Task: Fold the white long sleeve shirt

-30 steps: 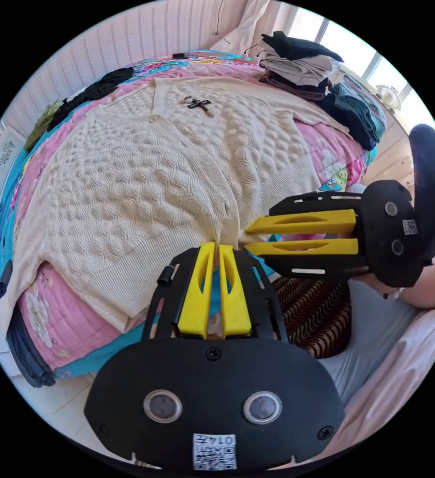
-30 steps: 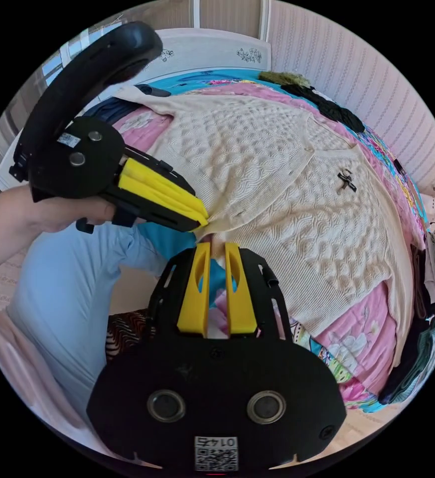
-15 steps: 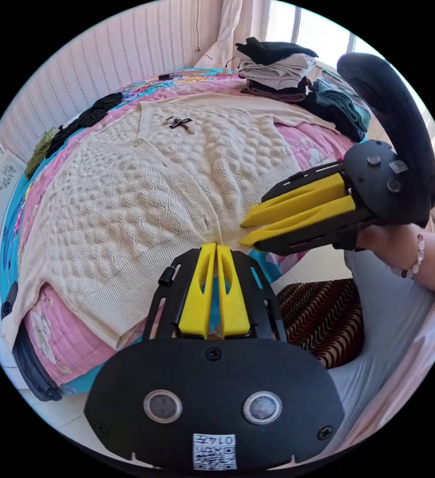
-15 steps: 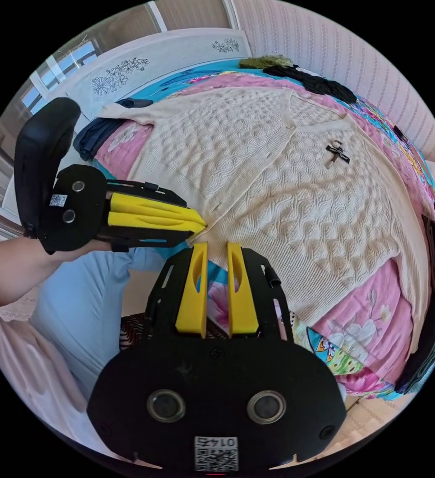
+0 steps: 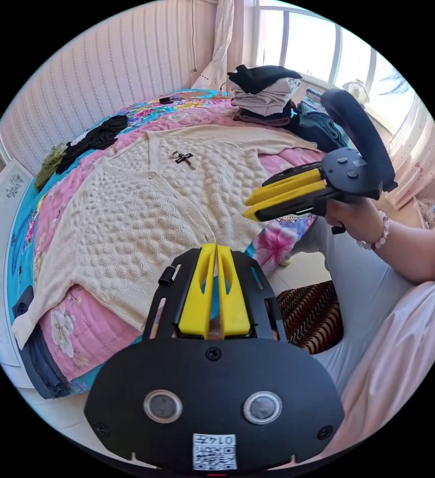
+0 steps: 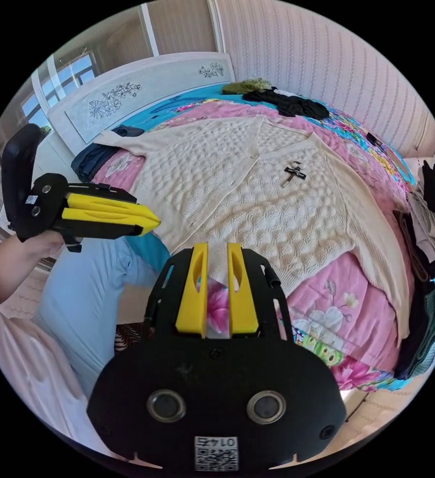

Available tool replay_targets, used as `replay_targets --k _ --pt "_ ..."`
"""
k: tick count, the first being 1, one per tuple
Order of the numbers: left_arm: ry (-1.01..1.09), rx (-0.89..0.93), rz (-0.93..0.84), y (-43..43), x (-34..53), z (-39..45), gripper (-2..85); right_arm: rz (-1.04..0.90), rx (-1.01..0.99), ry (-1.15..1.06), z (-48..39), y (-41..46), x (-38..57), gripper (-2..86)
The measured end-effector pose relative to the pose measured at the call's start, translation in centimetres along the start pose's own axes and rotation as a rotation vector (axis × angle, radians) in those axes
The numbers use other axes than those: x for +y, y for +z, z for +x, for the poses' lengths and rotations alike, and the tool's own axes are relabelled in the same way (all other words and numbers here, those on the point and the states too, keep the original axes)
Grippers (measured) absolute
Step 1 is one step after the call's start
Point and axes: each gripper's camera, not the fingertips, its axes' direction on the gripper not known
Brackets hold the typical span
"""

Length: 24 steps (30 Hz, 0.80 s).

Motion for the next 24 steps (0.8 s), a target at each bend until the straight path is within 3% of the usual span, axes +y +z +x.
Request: replay_targets --k 12,15,19,24 --pt "0.127 0.041 0.014 3.6 -10.8 6.6 -0.9 0.153 0.116 0.205 12.2 -6.2 6.1 7.2" --pt "0.209 0.042 0.018 5.3 -14.4 9.1 -0.8 0.190 0.229 0.220 16.2 -7.7 7.3 7.6" --pt "0.337 0.013 0.063 7.8 -20.9 12.5 0.5 0.247 0.575 0.455 25.3 -10.4 10.3 10.0" --pt "0.451 0.013 0.073 11.2 -29.3 16.7 3.0 0.284 0.434 0.773 33.9 -11.5 17.8 11.5"
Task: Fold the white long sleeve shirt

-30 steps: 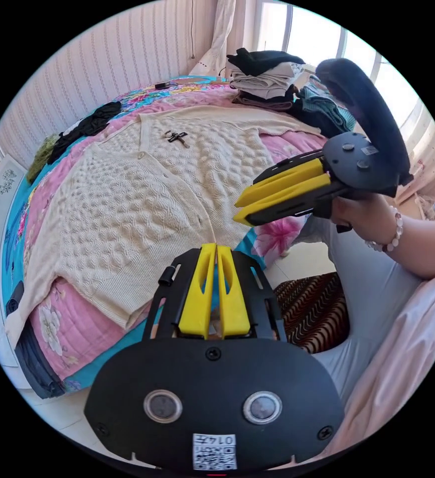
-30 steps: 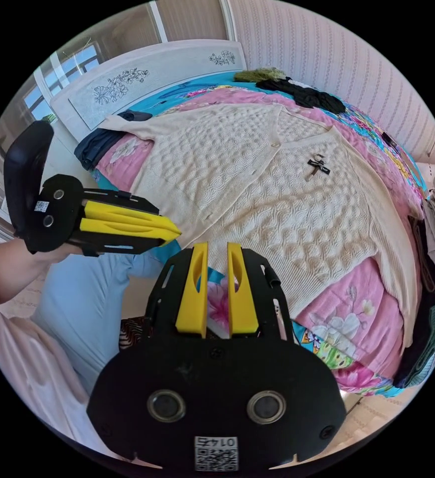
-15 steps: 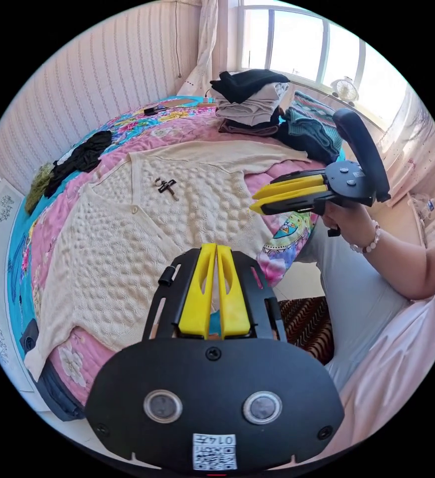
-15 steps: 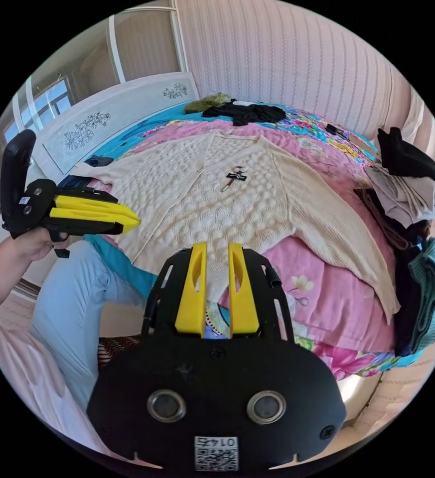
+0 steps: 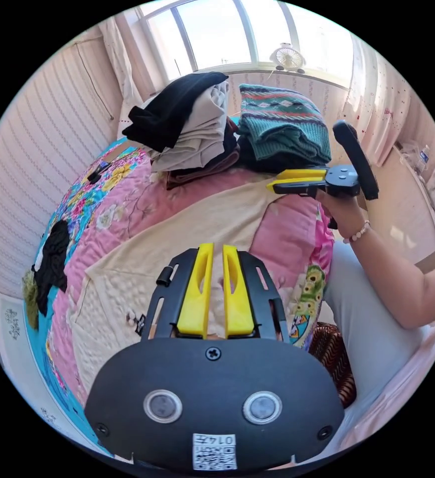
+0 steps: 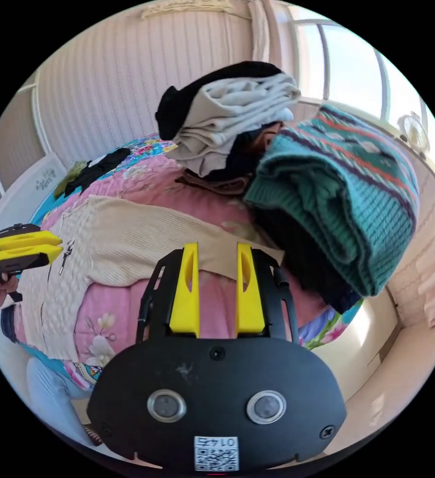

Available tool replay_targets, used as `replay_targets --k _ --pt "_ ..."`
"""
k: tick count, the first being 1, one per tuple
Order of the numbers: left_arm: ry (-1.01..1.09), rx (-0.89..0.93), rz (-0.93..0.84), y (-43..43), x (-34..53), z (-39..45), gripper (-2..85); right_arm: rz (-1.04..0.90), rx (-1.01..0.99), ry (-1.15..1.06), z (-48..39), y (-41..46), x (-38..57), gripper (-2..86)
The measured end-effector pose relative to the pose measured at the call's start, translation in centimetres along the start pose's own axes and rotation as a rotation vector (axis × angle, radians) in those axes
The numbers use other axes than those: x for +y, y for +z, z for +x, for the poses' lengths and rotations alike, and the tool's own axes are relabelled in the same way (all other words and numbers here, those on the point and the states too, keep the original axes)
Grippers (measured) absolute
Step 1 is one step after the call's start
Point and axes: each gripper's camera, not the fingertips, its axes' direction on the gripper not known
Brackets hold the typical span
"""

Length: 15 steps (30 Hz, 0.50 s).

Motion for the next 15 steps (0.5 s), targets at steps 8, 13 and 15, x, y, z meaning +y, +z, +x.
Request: replay_targets --k 8,13,15 --pt "0.101 0.076 -0.043 8.2 -10.7 1.5 4.7 -0.005 0.105 0.163 5.9 0.6 0.0 11.4" --pt "0.143 0.074 -0.134 13.4 -14.4 3.0 4.4 -0.053 0.020 0.238 8.7 2.2 -0.3 11.1" --pt "0.166 0.063 -0.225 15.7 -14.6 3.6 3.7 -0.041 0.005 0.256 9.2 2.1 -0.4 10.8"
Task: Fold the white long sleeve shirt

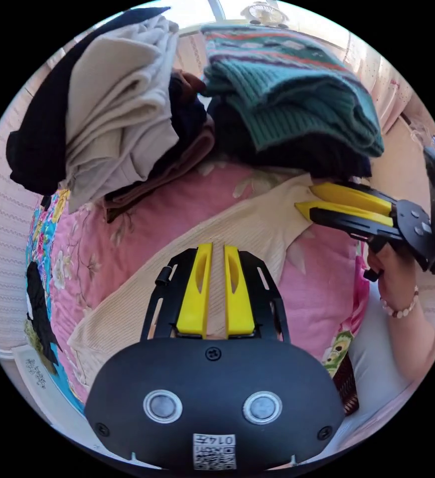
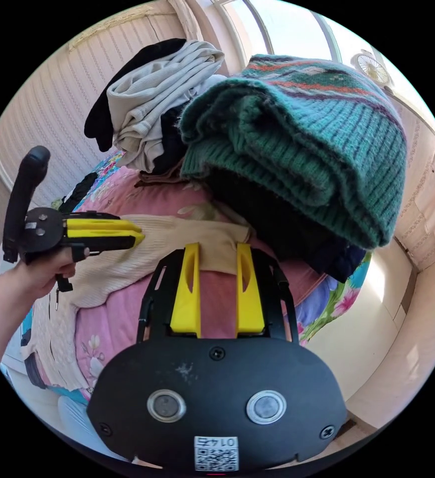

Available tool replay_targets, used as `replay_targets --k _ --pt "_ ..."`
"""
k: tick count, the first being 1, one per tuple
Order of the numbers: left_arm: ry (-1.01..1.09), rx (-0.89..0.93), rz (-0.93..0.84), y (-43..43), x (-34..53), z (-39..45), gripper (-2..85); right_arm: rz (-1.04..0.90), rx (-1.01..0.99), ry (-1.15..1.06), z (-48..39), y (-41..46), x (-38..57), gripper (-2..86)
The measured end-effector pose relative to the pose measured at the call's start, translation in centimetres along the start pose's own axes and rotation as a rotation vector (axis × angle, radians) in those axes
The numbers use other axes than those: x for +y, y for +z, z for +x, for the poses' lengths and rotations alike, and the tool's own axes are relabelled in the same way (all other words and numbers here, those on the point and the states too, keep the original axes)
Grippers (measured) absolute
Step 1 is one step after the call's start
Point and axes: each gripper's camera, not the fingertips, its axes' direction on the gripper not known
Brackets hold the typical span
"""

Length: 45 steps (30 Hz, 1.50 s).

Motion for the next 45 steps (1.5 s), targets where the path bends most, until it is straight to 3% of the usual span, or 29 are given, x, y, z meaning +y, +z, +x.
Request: replay_targets --k 4,15,26,32,38,45 --pt "0.013 -0.004 0.024 1.2 0.0 0.5 -0.3 0.005 -0.005 0.006 0.4 0.1 -0.7 9.9" --pt "0.046 -0.050 0.033 0.0 1.1 0.0 -1.0 -0.002 -0.042 -0.024 -0.1 0.0 -2.2 2.4" --pt "-0.110 -0.006 0.191 -6.6 8.3 -4.5 -1.0 0.073 -0.182 -0.171 -5.0 -3.2 -3.3 0.9" --pt "-0.242 -0.016 0.308 -13.0 17.0 -8.7 -1.0 0.081 -0.322 -0.325 -12.3 -7.2 -3.6 0.8" --pt "-0.452 -0.056 0.456 -20.4 30.4 -13.5 -1.0 0.126 -0.654 -0.489 -22.0 -11.6 -3.2 0.9" --pt "-0.803 -0.101 0.467 -23.8 50.5 -18.0 -1.0 -0.023 -0.840 -0.861 -40.6 -12.1 2.7 1.8"
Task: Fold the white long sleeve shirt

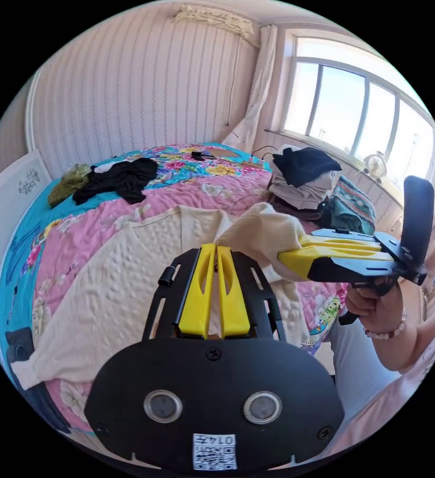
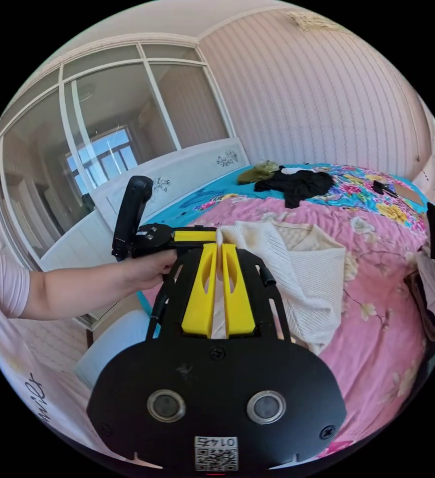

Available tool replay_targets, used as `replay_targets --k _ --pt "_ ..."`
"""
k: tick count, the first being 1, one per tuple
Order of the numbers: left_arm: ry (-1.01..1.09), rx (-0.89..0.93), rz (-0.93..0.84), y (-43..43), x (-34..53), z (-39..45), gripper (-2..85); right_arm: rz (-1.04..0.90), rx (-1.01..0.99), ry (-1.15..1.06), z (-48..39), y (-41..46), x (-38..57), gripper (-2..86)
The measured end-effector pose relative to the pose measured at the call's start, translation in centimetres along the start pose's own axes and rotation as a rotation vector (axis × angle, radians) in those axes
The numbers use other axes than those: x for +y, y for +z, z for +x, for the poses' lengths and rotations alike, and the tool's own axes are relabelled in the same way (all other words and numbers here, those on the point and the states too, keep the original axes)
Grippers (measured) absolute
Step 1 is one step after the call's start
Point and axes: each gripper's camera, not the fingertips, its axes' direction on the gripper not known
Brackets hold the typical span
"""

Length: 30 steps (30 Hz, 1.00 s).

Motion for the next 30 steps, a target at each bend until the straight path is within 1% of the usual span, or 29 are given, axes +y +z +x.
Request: replay_targets --k 2,4,7,9,12,14,17,19,23,26,27,30 --pt "-0.102 -0.013 -0.036 -0.6 2.6 -4.1 -1.0 -0.097 -0.037 -0.033 -2.0 4.6 -0.8 2.5" --pt "-0.238 -0.055 -0.089 -1.1 6.3 -8.8 -1.0 -0.245 -0.063 -0.053 -4.1 10.6 -0.6 4.8" --pt "-0.321 -0.091 -0.138 -2.5 10.0 -12.7 -1.0 -0.377 -0.070 -0.095 -6.4 14.9 0.3 8.3" --pt "-0.341 -0.083 -0.143 -3.8 11.5 -14.2 -1.0 -0.412 -0.098 -0.142 -7.5 15.7 0.7 9.0" --pt "-0.354 -0.065 -0.126 -6.1 12.8 -15.8 -0.9 -0.417 -0.076 -0.164 -7.4 15.4 0.9 9.1" --pt "-0.345 -0.037 -0.088 -7.4 12.9 -16.3 -0.7 -0.410 -0.035 -0.120 -5.9 14.7 0.5 9.2" --pt "-0.329 -0.016 -0.073 -8.1 12.2 -17.2 0.4 -0.390 0.098 -0.023 -2.2 13.6 -0.7 9.3" --pt "-0.329 0.020 -0.078 -7.8 11.2 -18.3 3.5 -0.387 0.203 0.030 0.3 13.4 -1.9 9.3" --pt "-0.320 0.138 -0.173 -6.0 10.1 -19.4 5.4 -0.428 0.272 0.040 2.0 15.3 -3.3 9.2" --pt "-0.292 0.165 -0.313 -3.9 10.9 -19.7 2.6 -0.562 0.259 0.047 3.0 19.0 -3.0 8.9" --pt "-0.278 0.183 -0.374 -3.3 11.4 -19.9 0.3 -0.625 0.251 0.056 3.4 20.5 -2.6 8.4" --pt "-0.248 0.230 -0.367 -4.8 11.5 -21.2 -0.7 -0.621 0.236 0.035 3.5 21.1 -3.1 4.3"
